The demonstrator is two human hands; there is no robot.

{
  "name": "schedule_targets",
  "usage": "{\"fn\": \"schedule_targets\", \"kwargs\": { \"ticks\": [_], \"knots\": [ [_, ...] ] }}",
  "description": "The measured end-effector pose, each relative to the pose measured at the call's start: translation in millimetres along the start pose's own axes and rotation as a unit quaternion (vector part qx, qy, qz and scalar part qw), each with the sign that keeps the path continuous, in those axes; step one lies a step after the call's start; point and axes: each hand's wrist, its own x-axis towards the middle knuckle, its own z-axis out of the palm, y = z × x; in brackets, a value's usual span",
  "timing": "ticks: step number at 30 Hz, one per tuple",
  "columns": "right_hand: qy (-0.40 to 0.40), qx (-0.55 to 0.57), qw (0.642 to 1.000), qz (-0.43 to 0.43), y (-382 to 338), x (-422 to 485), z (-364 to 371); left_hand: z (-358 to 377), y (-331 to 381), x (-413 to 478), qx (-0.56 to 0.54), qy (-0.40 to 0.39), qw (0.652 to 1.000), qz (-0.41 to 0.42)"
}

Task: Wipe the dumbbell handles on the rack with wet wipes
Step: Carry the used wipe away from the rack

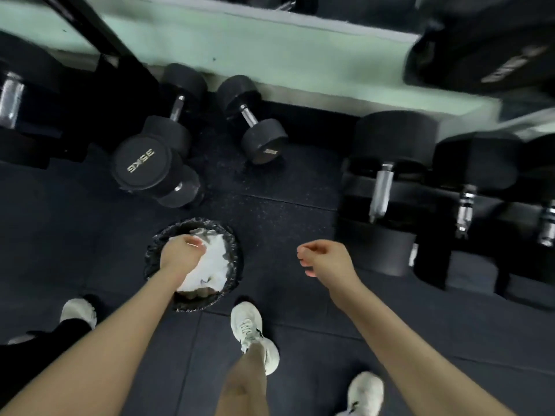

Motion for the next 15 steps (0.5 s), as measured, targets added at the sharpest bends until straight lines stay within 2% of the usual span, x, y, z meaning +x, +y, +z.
{"fn": "schedule_targets", "kwargs": {
  "ticks": [5,9,15],
  "knots": [
    [0.055,0.039,0.997,-0.027,7,-78,-102,30,73,-100,0.005,-0.039,0.99,0.133],
    [0.077,0.044,0.995,-0.053,54,-167,-208,98,140,-219,0.021,-0.091,0.967,0.239],
    [0.2,0.061,0.976,-0.054,147,-280,-388,228,244,-443,0.084,-0.227,0.88,0.408]
  ]
}}
